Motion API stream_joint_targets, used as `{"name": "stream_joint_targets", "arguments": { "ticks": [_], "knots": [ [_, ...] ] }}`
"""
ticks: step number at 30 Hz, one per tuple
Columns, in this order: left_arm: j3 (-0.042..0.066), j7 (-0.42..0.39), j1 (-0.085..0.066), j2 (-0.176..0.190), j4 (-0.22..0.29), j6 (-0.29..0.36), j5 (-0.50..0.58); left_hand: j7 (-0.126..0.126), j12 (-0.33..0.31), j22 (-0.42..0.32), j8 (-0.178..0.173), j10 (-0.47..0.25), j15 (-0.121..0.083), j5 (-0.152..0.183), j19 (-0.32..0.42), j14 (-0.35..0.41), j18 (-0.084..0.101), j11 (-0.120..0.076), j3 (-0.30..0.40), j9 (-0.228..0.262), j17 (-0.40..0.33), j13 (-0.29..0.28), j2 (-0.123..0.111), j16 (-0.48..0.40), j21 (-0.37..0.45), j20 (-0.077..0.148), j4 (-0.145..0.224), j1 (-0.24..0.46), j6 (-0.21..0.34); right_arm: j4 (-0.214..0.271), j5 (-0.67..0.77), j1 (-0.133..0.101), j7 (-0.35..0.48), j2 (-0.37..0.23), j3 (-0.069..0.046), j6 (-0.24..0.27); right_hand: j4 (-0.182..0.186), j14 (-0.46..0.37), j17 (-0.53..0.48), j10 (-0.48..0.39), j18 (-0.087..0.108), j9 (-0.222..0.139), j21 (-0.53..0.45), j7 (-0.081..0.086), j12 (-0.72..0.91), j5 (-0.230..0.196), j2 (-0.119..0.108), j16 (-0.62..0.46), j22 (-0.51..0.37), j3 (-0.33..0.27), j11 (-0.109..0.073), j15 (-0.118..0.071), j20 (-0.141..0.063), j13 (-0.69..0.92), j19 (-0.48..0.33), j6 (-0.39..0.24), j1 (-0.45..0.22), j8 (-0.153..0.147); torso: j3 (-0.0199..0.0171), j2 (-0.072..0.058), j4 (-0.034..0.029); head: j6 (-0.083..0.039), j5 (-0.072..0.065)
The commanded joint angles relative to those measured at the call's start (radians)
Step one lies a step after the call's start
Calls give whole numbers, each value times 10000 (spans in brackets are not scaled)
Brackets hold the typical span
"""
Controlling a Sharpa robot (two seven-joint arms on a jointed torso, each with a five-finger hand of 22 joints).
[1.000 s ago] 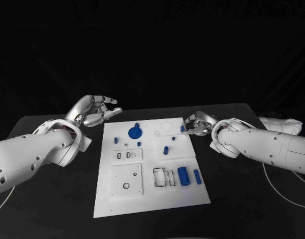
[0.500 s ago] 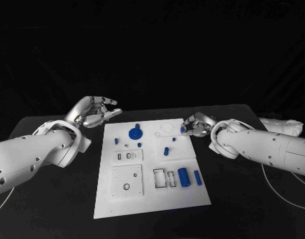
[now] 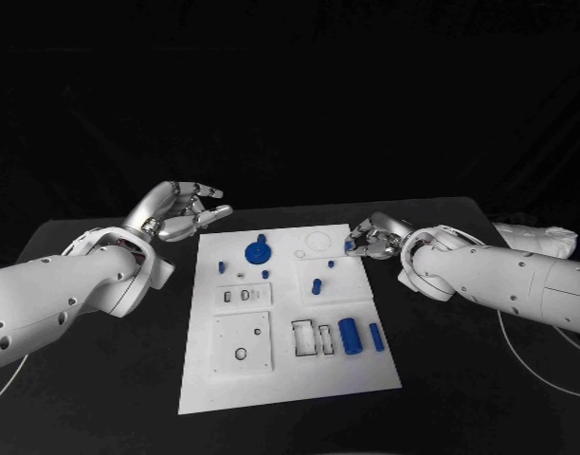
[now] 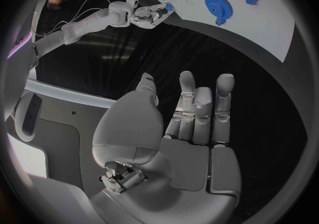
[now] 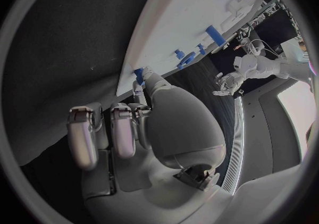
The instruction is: Assemble the parts on the task board
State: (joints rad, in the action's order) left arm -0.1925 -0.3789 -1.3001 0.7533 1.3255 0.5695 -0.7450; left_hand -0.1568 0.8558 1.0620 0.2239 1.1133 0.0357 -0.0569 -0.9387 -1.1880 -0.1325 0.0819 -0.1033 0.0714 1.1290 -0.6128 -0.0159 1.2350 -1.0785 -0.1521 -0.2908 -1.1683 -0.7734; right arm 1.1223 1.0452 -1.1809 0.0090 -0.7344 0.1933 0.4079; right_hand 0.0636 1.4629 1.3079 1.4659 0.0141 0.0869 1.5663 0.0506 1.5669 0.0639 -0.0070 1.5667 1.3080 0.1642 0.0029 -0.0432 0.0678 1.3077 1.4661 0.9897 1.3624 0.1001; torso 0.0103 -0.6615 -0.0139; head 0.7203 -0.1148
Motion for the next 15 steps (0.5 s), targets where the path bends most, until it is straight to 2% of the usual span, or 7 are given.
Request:
{"name": "stream_joint_targets", "arguments": {
  "ticks": [1,15],
  "knots": [
    [8,-100,-6,-14,26,-48,-8,16,-51,12,-59,77,-6,51,-3,24,-60,-2,-38,-14,10,9,96,-8,40,-14,-2,-28,-63,5,159,9,-121,2,2,-113,31,1079,2629,1049,-141,7,45,8,39,22,45,41,2628,-41,-88,-67,-37,2631,1047,77,57,45,-6,4,-8,1,-3],
    [8,-100,-6,-24,17,-43,-8,15,-54,15,-83,79,-6,51,1,28,-62,-1,-57,-13,8,8,112,-13,57,-15,-1,-59,-69,5,185,9,-148,48,1,-46,22,1079,2629,1049,-141,-52,45,51,39,-1,-43,41,2628,-110,-82,-72,-44,2631,1047,-53,81,-90,-2,6,-9,-11,24]
  ]
}}
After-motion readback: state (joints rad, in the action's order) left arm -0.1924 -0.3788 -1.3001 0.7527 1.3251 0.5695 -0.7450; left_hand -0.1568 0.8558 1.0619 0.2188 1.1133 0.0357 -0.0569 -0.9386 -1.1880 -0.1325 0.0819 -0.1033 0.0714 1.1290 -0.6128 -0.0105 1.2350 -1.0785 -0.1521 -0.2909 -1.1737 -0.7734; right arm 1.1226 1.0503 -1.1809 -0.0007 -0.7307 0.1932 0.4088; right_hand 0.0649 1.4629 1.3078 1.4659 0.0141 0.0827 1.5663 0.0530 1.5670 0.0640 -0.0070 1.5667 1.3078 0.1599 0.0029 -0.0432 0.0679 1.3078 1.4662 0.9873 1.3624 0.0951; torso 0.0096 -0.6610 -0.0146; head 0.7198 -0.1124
